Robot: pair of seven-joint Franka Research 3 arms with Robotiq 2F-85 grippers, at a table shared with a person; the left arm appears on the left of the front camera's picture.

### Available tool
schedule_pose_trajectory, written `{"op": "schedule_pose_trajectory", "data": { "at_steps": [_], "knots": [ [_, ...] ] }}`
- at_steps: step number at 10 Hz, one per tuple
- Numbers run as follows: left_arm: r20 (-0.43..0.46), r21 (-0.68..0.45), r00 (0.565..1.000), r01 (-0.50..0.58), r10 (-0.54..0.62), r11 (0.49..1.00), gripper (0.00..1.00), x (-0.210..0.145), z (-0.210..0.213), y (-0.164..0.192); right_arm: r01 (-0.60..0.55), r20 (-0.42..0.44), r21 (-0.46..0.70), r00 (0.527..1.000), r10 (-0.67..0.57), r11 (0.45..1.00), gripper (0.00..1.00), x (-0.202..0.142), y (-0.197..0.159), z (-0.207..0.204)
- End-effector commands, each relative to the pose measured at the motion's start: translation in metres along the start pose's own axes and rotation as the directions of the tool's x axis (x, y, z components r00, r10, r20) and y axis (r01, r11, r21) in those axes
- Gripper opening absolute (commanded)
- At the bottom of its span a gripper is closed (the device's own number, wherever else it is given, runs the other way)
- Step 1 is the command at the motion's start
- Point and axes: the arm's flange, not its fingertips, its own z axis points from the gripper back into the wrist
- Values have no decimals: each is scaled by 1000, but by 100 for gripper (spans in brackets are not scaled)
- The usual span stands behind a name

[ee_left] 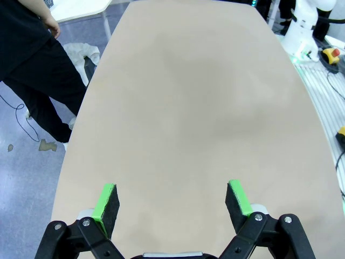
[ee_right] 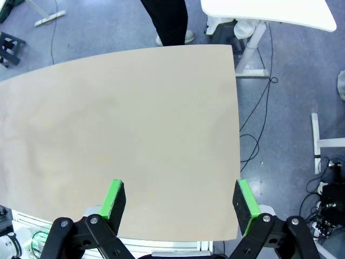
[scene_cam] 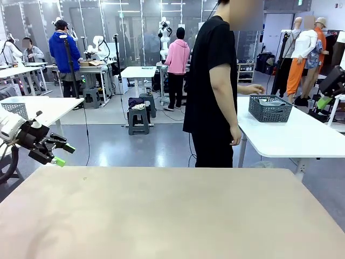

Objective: Fold the towels and place them in the basket.
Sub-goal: Stack the folded Towel with hook on the right side of the table.

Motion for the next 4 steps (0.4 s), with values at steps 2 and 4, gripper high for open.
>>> {"op": "schedule_pose_trajectory", "data": {
  "at_steps": [2,4],
  "knots": [
    [0,1,1000,4,-4,1000,100,2,1,-1,6,-8,1,1000,-6,1000,100,1,0,0],
    [0,1,1000,4,-4,1000,100,2,1,-1,6,-8,1,1000,-6,1000,100,1,0,0]
  ]
}}
